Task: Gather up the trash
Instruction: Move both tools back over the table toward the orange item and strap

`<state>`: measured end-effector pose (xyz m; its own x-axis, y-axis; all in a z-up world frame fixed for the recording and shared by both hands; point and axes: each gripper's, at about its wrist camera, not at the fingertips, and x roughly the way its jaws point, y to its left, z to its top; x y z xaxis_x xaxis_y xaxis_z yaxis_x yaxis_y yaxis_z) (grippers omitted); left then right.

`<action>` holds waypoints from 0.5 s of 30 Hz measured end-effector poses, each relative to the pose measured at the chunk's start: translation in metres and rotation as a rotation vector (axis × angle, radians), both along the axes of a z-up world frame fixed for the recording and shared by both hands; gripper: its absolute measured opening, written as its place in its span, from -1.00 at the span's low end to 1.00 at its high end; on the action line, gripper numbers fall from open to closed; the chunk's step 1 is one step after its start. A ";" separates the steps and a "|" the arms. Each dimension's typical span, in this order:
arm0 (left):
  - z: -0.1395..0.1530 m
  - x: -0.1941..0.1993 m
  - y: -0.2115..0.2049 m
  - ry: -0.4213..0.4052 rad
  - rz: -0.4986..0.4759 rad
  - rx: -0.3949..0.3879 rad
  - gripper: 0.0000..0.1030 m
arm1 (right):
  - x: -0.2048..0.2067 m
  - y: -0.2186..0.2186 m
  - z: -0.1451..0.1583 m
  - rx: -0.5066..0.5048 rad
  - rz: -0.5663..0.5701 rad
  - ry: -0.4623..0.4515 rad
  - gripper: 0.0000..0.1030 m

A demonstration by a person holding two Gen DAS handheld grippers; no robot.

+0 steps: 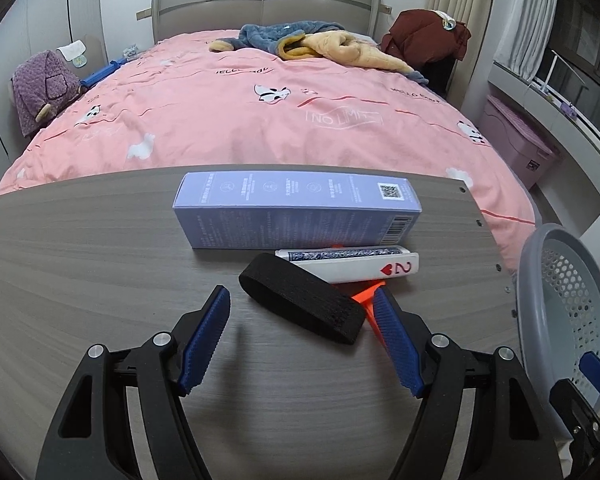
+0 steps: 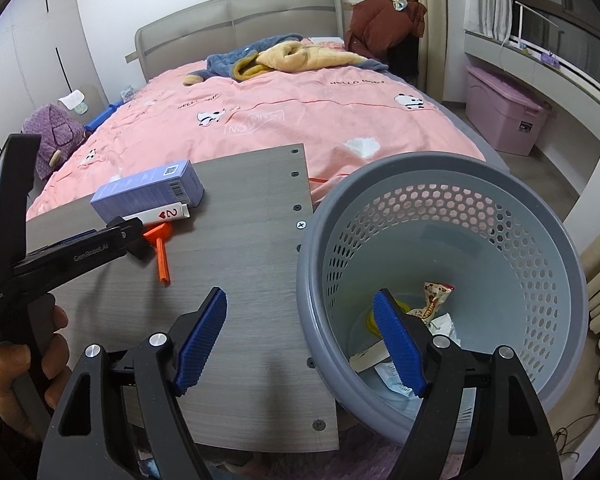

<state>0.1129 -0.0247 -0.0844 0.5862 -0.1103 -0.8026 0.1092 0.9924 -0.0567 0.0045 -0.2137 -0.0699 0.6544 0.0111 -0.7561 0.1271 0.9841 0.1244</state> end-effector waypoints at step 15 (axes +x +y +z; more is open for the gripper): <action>-0.004 -0.015 0.048 -0.005 0.026 0.075 0.38 | 0.032 0.044 -0.009 0.016 0.091 0.011 0.44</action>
